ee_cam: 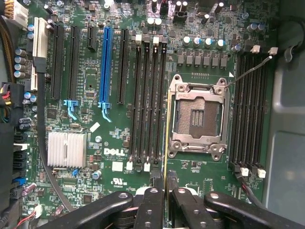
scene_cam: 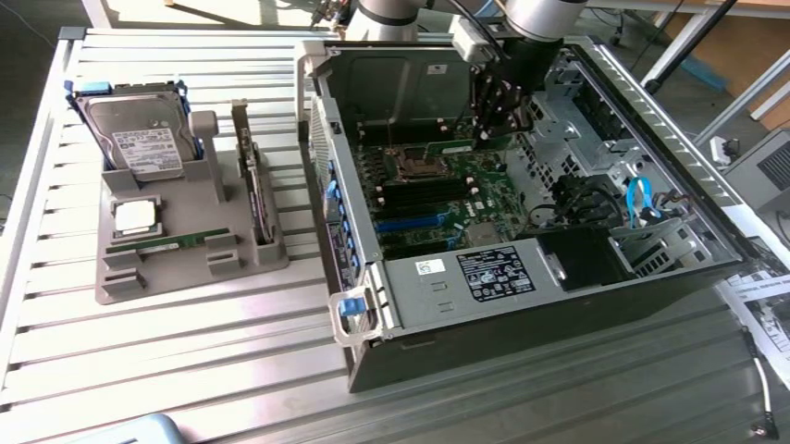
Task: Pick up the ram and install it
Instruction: 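Insert the ram into the slot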
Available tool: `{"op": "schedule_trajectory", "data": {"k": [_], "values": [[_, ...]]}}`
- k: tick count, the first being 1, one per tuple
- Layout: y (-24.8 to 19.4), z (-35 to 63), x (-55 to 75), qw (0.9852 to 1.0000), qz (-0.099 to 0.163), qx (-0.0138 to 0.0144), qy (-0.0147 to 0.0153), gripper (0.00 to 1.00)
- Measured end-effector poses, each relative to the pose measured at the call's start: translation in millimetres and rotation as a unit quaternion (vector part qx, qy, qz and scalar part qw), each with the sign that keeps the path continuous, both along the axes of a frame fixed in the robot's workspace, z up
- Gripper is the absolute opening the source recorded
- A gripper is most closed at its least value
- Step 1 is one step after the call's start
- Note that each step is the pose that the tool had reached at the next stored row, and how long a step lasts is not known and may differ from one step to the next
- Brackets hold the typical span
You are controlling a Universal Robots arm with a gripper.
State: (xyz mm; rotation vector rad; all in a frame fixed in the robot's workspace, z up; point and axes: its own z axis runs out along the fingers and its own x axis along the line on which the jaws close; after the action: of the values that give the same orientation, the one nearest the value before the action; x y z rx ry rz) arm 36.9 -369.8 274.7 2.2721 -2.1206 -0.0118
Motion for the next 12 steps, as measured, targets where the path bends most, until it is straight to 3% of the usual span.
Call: {"op": "schedule_trajectory", "data": {"k": [12], "values": [[0.1, -2.0, -2.8, 1.0000, 0.000, -0.0006, 0.0000, 0.14]]}}
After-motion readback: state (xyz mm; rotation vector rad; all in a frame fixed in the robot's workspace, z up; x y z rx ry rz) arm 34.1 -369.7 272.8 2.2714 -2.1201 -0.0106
